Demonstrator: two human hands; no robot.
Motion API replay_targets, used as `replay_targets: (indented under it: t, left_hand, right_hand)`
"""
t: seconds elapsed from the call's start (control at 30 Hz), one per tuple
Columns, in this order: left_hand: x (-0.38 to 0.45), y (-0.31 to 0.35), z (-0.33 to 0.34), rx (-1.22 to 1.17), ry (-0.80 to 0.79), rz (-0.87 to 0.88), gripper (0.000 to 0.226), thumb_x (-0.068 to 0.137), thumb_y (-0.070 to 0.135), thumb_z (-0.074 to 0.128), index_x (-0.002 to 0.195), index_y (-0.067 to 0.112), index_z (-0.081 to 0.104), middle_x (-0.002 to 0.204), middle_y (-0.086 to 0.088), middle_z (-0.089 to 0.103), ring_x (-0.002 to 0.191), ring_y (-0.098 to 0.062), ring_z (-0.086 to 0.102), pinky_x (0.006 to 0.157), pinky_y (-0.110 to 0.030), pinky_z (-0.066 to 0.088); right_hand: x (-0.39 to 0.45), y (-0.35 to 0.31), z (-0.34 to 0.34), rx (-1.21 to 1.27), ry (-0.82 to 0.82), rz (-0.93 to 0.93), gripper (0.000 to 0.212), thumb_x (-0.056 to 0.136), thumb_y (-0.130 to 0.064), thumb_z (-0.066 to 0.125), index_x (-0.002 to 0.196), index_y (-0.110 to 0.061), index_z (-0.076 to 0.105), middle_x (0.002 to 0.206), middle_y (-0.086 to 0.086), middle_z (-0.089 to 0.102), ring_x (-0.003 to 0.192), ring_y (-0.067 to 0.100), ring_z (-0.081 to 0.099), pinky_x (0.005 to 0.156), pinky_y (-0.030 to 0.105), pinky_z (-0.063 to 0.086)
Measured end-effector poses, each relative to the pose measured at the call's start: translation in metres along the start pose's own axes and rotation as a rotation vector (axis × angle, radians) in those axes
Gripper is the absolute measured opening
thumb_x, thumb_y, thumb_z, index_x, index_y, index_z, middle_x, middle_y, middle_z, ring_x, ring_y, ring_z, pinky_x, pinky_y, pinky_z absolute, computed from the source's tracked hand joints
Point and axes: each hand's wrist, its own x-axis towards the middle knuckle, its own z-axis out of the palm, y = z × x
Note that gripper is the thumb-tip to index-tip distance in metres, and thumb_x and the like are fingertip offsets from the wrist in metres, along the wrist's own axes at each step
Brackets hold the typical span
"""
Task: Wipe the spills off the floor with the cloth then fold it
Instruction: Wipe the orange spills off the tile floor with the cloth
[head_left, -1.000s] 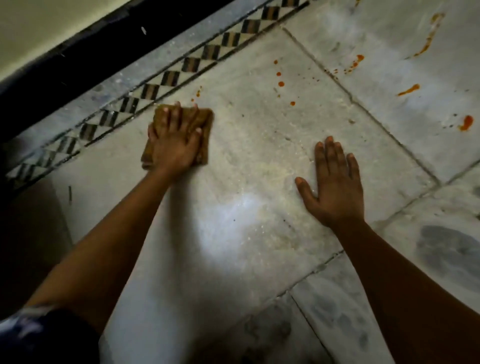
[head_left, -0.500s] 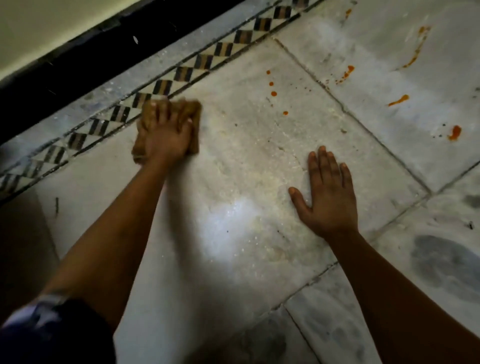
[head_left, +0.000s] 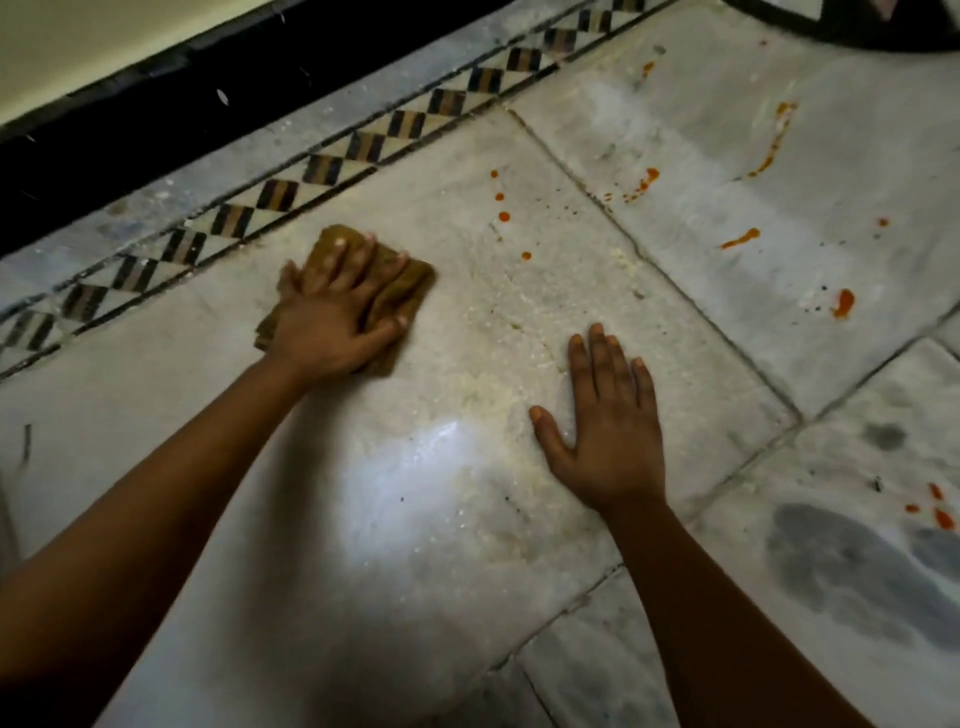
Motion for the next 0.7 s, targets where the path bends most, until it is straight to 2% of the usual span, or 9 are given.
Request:
replay_targets:
  t: [0.1, 0.2, 0.33, 0.47, 0.57, 0.7]
  left_hand:
    - [0.034, -0.007, -0.007, -0.038, 0.034, -0.155, 0.067, 0.086, 0.067, 0.021, 0.146, 0.045, 0.004, 0.160, 0.007, -0.002, 0.146, -0.023, -0.006, 0.110, -0.064, 0.000]
    - [0.089, 0.023, -0.015, -0.101, 0.003, -0.284, 0.060, 0.094, 0.058, 0.027, 0.148, 0.042, 0.004, 0.160, 0.003, -0.005, 0.146, -0.027, -0.009, 0.110, -0.066, -0.001]
    - [0.099, 0.058, -0.012, -0.044, -0.047, -0.101, 0.069, 0.091, 0.064, 0.029, 0.148, 0.041, -0.002, 0.159, 0.002, -0.012, 0.146, -0.028, -0.010, 0.109, -0.064, -0.003]
    - [0.068, 0.039, -0.002, 0.019, 0.012, 0.025, 0.071, 0.083, 0.067, 0.024, 0.146, 0.045, 0.001, 0.160, 0.005, -0.005, 0.147, -0.022, -0.005, 0.111, -0.059, 0.006]
    - [0.077, 0.030, -0.006, -0.058, 0.035, -0.063, 0.061, 0.091, 0.061, 0.032, 0.146, 0.047, 0.007, 0.160, 0.007, -0.003, 0.146, -0.021, -0.005, 0.110, -0.060, 0.006]
    - [0.141, 0.057, -0.017, -0.160, 0.018, -0.240, 0.053, 0.097, 0.050, 0.028, 0.147, 0.045, 0.010, 0.160, 0.003, -0.005, 0.146, -0.026, -0.008, 0.109, -0.064, -0.003]
  right_hand:
    - [-0.001, -0.001, -0.001, -0.005, -0.013, -0.001, 0.076, 0.089, -0.055, 0.031, 0.146, -0.006, 0.029, 0.154, 0.014, 0.024, 0.142, 0.026, 0.023, 0.115, 0.041, 0.012]
    - [-0.001, 0.000, -0.002, 0.011, -0.027, -0.008, 0.076, 0.089, -0.057, 0.029, 0.147, -0.007, 0.026, 0.155, 0.012, 0.021, 0.143, 0.024, 0.020, 0.116, 0.037, 0.008]
    - [0.003, 0.004, -0.005, 0.128, -0.042, -0.020, 0.077, 0.089, -0.058, 0.027, 0.149, -0.011, 0.019, 0.157, 0.007, 0.015, 0.144, 0.019, 0.015, 0.116, 0.030, 0.003]
    - [0.005, 0.022, -0.008, 0.103, 0.018, 0.002, 0.067, 0.093, -0.049, 0.025, 0.150, -0.014, 0.016, 0.157, 0.007, 0.013, 0.144, 0.018, 0.012, 0.115, 0.030, 0.004]
    - [0.007, 0.042, -0.009, 0.008, 0.047, 0.150, 0.070, 0.092, -0.052, 0.023, 0.150, -0.013, 0.018, 0.157, 0.009, 0.013, 0.144, 0.023, 0.012, 0.116, 0.036, 0.004]
    - [0.009, 0.045, -0.007, -0.034, 0.033, 0.184, 0.072, 0.090, -0.053, 0.023, 0.149, -0.012, 0.023, 0.156, 0.012, 0.018, 0.144, 0.027, 0.017, 0.116, 0.041, 0.008]
